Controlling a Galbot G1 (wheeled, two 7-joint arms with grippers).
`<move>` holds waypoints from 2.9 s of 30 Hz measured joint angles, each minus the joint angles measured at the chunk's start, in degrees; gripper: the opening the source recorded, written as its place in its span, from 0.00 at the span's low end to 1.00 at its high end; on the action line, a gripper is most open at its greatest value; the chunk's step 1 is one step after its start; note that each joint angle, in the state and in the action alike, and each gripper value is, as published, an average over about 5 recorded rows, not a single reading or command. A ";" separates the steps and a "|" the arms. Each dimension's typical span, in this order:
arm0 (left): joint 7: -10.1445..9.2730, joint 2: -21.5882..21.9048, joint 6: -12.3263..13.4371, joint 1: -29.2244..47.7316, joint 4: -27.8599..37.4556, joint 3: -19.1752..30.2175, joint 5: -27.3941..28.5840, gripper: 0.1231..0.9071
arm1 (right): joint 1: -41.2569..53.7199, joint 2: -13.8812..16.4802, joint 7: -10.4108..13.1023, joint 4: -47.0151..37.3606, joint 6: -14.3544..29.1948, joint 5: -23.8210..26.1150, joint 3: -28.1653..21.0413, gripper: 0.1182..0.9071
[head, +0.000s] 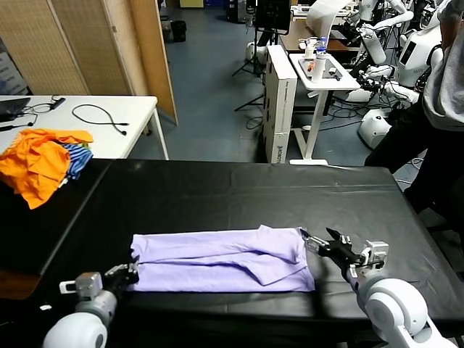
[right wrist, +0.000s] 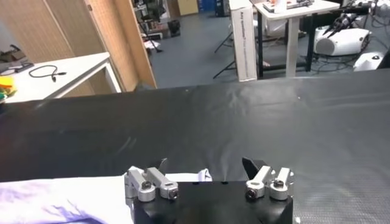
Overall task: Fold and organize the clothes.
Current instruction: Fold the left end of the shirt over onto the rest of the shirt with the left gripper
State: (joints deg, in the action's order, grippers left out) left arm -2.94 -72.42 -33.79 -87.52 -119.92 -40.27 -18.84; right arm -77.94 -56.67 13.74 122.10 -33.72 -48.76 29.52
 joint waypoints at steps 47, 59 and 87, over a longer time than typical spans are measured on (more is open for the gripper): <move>-6.11 -10.10 -4.87 6.21 -9.71 23.67 -3.24 0.07 | -15.60 -3.86 -6.62 8.90 9.99 9.51 4.95 1.00; -5.90 -11.97 -4.75 5.24 -8.67 26.85 -2.38 0.07 | -14.85 -3.95 -5.93 8.05 9.49 9.95 3.15 1.00; -4.89 -13.49 -1.73 5.59 -7.24 27.63 -1.79 0.92 | -9.39 1.15 -11.04 8.14 7.11 13.22 -5.03 1.00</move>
State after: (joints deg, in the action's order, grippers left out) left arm -7.83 -85.91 -35.51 -81.93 -127.16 -12.64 -20.63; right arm -87.32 -55.52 2.70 130.25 -26.61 -35.54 24.49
